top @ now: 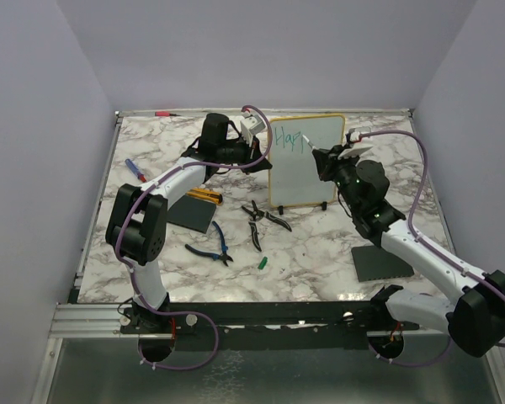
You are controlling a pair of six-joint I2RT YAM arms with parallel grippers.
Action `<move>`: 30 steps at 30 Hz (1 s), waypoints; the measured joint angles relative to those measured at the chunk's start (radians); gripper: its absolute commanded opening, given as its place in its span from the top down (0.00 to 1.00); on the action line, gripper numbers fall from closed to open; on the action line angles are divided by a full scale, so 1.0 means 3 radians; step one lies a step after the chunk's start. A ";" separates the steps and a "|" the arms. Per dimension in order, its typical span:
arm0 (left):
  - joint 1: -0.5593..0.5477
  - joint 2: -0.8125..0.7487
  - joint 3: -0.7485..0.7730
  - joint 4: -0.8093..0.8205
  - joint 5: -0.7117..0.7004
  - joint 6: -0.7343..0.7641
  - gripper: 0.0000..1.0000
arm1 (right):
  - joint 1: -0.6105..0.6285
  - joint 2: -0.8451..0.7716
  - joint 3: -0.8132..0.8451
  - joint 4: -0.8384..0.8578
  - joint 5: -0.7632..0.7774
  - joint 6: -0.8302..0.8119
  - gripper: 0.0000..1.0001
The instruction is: Write a sentence on the whiteboard
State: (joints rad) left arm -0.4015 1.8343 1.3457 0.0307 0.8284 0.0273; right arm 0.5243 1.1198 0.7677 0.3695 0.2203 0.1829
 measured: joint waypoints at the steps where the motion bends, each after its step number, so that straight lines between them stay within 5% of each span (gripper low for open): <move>1: 0.0000 0.0000 0.0000 0.0000 0.0000 0.0000 1.00 | 0.0000 0.0020 0.0000 0.0010 0.0000 -0.0004 0.99; 30: 0.0000 -0.0003 0.0000 -0.0008 -0.0008 0.0001 1.00 | 0.0000 0.0045 0.0005 0.0034 0.0277 -0.0086 0.99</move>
State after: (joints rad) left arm -0.4015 1.8336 1.3457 0.0284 0.8261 0.0277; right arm 0.5243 1.1332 0.7692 0.3798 0.3035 0.1570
